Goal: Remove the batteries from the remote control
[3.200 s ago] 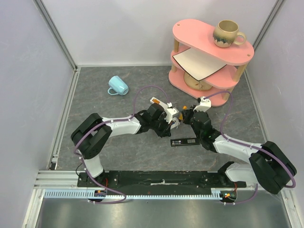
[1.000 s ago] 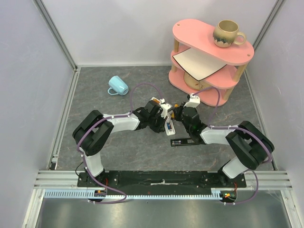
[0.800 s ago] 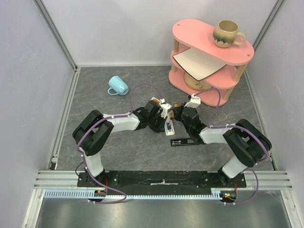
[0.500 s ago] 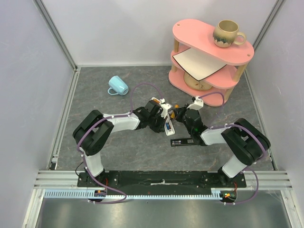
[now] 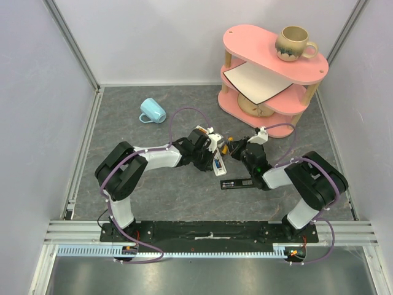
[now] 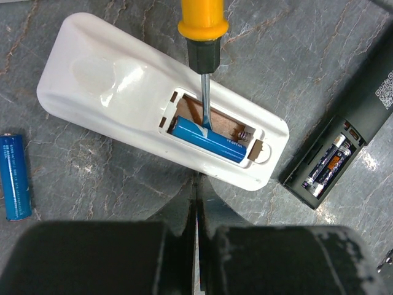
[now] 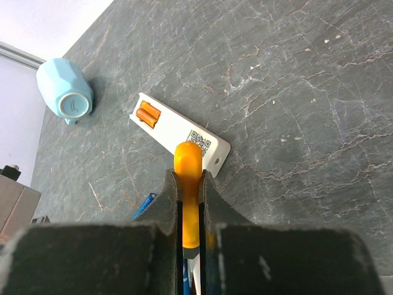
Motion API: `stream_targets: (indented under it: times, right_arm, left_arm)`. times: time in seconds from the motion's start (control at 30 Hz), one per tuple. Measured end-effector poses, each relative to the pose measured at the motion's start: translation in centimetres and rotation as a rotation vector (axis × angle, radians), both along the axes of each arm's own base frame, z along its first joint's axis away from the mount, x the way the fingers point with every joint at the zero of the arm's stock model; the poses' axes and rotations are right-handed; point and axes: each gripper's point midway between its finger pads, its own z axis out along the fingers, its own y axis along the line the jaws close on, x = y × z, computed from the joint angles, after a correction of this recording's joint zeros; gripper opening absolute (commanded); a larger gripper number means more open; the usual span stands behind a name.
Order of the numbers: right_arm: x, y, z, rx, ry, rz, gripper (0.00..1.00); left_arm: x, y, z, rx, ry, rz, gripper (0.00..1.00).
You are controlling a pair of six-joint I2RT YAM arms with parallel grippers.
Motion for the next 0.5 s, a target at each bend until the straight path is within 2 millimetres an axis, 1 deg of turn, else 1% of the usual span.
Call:
stream_targets:
  times: [0.33,0.5]
  right_arm:
    - [-0.3,0.5,0.1,0.004,0.011,0.039,0.0]
    - [-0.8,1.3,-0.1,0.021,0.03,0.084,0.0]
  left_arm:
    - [0.0,0.0,0.0,0.009,0.016,-0.001,0.02]
    - [0.0,0.0,0.0,0.014,0.033,0.0,0.02]
